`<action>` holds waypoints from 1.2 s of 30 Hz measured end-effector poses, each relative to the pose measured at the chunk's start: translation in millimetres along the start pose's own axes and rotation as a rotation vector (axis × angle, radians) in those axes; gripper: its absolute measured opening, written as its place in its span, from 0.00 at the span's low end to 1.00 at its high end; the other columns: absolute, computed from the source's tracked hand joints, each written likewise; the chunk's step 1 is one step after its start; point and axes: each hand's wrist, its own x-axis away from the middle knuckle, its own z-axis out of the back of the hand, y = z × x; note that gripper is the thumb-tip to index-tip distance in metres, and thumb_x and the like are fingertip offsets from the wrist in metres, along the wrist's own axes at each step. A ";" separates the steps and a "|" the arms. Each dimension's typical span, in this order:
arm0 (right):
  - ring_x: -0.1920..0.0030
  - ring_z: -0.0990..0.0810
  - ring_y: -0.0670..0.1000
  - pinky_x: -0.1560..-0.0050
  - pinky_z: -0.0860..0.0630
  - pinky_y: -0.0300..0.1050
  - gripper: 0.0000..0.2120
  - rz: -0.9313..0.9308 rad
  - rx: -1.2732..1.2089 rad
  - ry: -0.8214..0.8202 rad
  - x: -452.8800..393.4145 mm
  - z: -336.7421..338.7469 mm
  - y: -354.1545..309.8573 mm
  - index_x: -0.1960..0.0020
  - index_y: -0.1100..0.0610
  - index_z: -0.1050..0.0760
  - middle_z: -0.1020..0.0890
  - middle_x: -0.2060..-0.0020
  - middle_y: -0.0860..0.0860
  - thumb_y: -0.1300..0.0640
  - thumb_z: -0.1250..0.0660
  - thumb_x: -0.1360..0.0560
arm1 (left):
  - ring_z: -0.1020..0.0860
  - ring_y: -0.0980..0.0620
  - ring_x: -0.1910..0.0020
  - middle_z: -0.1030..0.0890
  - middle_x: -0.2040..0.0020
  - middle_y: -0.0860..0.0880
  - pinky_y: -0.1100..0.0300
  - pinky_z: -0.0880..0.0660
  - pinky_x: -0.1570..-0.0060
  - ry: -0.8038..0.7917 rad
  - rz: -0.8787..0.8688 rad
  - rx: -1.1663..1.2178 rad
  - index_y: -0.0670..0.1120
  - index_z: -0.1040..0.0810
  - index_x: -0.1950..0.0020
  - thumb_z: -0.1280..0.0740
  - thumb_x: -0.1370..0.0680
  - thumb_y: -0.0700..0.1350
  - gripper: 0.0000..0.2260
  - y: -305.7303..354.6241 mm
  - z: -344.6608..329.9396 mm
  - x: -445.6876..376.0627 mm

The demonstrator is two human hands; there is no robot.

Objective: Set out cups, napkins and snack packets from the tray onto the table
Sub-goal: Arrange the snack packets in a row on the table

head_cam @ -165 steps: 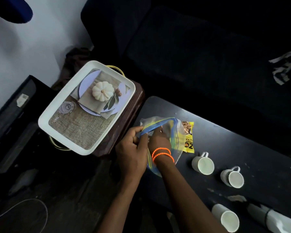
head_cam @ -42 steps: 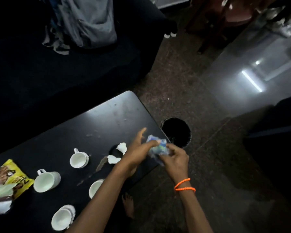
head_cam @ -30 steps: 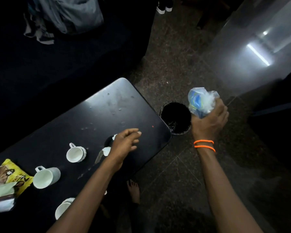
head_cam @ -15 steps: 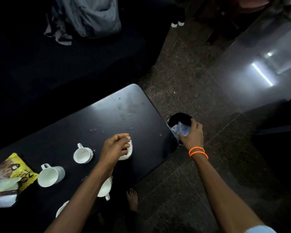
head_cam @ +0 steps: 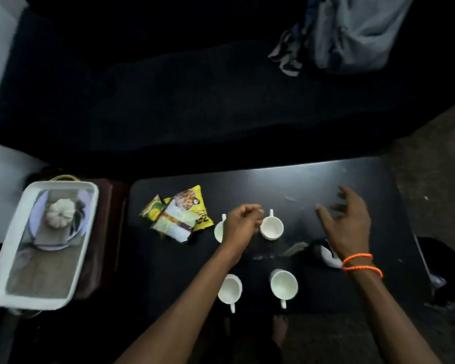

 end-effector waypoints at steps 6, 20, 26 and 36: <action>0.55 0.16 0.56 0.51 0.18 0.51 0.15 0.135 -0.070 -0.394 36.0 -116.5 -96.4 0.41 0.62 0.20 0.15 0.52 0.58 0.61 0.25 0.27 | 0.17 0.51 0.55 0.15 0.56 0.53 0.58 0.20 0.56 0.429 -0.048 -0.012 0.49 0.16 0.50 0.31 0.23 0.42 0.05 -9.6 120.3 -16.4; 0.34 0.23 0.60 0.33 0.26 0.57 0.32 0.014 0.390 -0.876 95.1 -297.9 -149.0 0.26 0.54 0.30 0.22 0.32 0.56 0.52 0.26 0.28 | 0.23 0.57 0.70 0.16 0.59 0.49 0.67 0.31 0.74 0.289 0.357 0.304 0.43 0.20 0.40 0.27 0.23 0.42 0.13 -71.7 230.6 -44.2; 0.42 0.18 0.57 0.39 0.21 0.54 0.25 -0.074 0.010 -0.849 78.2 -256.8 -163.7 0.36 0.62 0.21 0.17 0.42 0.59 0.70 0.25 0.32 | 0.22 0.57 0.71 0.14 0.60 0.49 0.66 0.27 0.72 0.200 0.196 0.338 0.46 0.20 0.44 0.23 0.28 0.39 0.15 -56.6 239.3 -38.4; 0.46 0.16 0.60 0.45 0.17 0.59 0.24 -0.678 -0.662 -0.583 -18.4 -171.7 -126.5 0.39 0.62 0.23 0.16 0.46 0.60 0.45 0.26 0.26 | 0.21 0.58 0.49 0.21 0.52 0.57 0.62 0.23 0.49 0.009 -0.587 -0.388 0.56 0.17 0.54 0.35 0.29 0.30 0.21 23.8 140.4 -90.3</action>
